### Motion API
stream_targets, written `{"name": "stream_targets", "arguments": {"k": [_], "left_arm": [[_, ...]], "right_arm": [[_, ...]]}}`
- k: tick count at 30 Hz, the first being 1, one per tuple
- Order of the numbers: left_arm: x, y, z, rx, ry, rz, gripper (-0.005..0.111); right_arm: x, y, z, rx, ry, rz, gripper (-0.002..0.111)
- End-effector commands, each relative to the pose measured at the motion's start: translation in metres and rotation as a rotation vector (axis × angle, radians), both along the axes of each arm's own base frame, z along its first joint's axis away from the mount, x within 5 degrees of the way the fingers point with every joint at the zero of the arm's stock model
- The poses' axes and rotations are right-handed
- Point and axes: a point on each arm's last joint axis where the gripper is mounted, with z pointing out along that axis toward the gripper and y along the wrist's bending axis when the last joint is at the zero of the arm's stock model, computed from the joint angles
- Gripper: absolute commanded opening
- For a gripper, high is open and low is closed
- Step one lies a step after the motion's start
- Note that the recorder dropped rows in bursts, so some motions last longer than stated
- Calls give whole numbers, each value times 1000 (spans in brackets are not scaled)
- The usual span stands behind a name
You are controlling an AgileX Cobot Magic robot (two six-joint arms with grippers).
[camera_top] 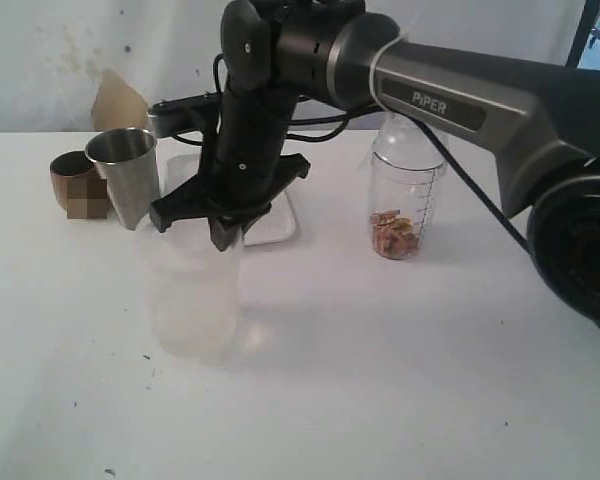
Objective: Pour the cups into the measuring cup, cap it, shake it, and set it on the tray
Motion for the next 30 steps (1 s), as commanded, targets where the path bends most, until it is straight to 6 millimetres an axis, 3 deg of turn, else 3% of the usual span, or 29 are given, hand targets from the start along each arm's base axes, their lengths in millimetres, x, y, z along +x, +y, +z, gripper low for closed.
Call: {"name": "stream_targets", "arguments": {"k": [1,13,18,24,30], "left_arm": [[0,0,-1,3,-2,-4,0],[0,0,-1,3,-2,-4,0],[0,0,-1,3,-2,-4,0],[0,0,-1,3,-2,-4,0],[0,0,-1,3,-2,-4,0]], "right_arm": [[-10,18,19,72,-41,42,0],[7,60,11,164,-82,68,0],[10,63,8,165,-101,69,0],[21,58,19,152,-212,49,0],[37,44,1,114,-161,9,0]]}}
